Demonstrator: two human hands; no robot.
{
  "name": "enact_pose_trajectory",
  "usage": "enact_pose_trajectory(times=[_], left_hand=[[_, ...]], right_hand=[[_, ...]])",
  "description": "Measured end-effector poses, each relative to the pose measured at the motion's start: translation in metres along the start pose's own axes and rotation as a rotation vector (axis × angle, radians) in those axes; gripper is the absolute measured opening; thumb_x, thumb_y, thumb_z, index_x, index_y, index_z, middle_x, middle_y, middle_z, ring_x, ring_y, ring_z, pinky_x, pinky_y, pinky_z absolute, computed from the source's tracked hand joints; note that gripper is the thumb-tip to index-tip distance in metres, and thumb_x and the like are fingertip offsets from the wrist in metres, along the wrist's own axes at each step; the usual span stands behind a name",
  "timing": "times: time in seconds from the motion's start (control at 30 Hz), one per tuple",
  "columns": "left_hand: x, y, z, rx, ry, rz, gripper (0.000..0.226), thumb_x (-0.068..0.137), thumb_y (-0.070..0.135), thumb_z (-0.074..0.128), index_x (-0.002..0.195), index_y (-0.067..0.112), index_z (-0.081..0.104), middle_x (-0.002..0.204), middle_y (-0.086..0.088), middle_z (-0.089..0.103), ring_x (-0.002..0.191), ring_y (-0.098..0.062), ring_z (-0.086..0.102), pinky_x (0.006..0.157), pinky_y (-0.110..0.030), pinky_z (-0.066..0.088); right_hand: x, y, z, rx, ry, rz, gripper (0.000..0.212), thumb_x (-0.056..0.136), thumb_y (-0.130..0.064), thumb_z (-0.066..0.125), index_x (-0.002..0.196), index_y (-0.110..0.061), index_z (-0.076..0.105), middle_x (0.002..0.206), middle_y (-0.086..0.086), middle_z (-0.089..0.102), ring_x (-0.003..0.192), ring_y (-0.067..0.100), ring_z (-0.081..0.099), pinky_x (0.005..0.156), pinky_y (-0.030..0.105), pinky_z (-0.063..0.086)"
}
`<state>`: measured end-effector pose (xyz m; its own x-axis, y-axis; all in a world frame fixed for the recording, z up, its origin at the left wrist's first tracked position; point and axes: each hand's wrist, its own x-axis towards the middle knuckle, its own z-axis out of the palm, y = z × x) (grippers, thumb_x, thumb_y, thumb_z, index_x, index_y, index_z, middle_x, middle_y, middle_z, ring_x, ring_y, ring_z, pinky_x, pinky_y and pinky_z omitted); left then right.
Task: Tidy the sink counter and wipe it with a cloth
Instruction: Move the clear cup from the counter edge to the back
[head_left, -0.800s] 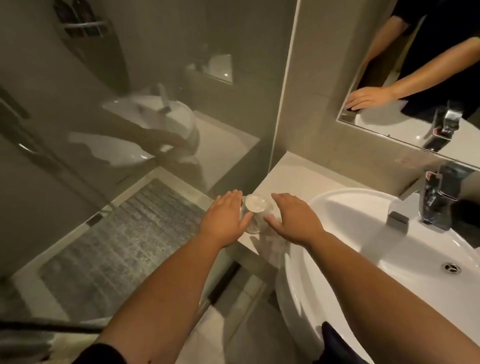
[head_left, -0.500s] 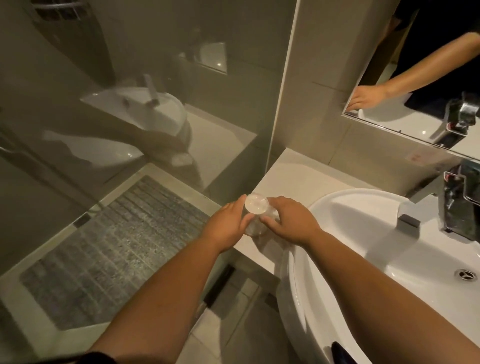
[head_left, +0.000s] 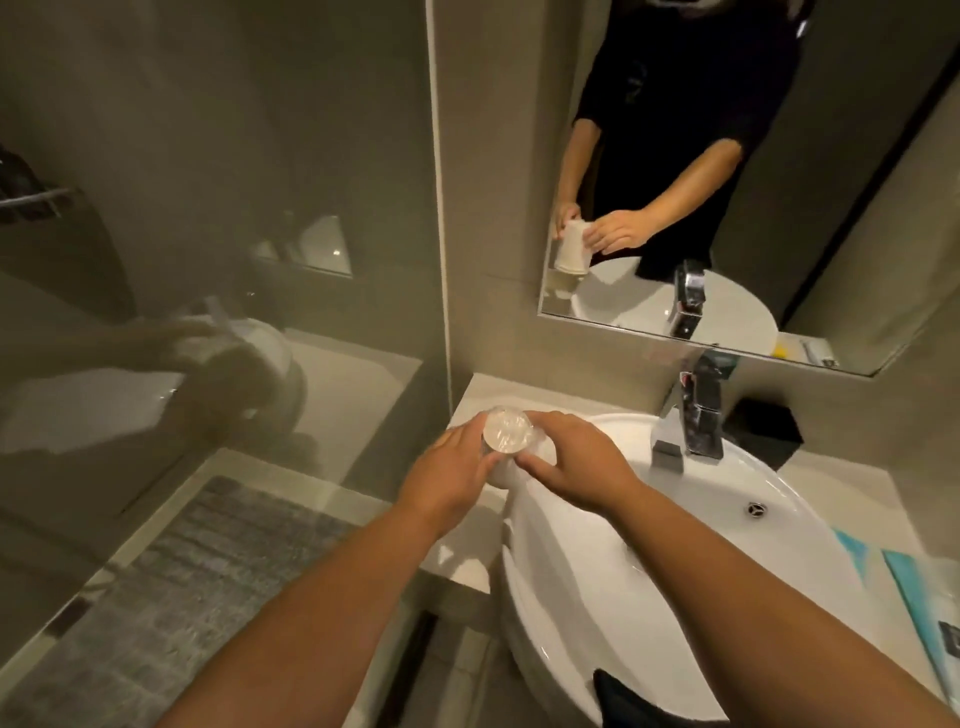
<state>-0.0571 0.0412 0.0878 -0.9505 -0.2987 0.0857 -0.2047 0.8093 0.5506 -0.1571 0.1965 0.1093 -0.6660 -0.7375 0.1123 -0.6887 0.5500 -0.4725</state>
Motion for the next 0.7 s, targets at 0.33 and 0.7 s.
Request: enact_pose_trajectory(times=[0.33, 0.7], left_hand=[[-0.009, 0.165, 0.087, -0.144, -0.206, 0.364, 0.048, 0.095, 0.058, 0.040, 0.139, 0.039, 0.038, 0.141, 0.009, 0.051, 0.125, -0.016, 0.049, 0.092, -0.022, 0.034], [0.080, 0.292, 0.193, -0.174, -0.298, 0.627, 0.043, 0.095, 0.059, 0.037, 0.132, 0.036, 0.042, 0.127, 0.006, 0.060, 0.114, -0.020, 0.055, 0.083, -0.031, 0.044]], right_hand=[[-0.163, 0.092, -0.072, 0.019, 0.246, 0.449, 0.050, 0.087, -0.051, 0.058, 0.134, -0.036, 0.048, 0.136, -0.008, 0.056, 0.122, 0.017, 0.052, 0.103, 0.035, 0.041], [-0.201, 0.240, -0.145, 0.015, 0.346, 0.660, 0.050, 0.086, -0.045, 0.062, 0.132, -0.030, 0.049, 0.131, -0.006, 0.059, 0.114, 0.016, 0.055, 0.092, 0.027, 0.043]])
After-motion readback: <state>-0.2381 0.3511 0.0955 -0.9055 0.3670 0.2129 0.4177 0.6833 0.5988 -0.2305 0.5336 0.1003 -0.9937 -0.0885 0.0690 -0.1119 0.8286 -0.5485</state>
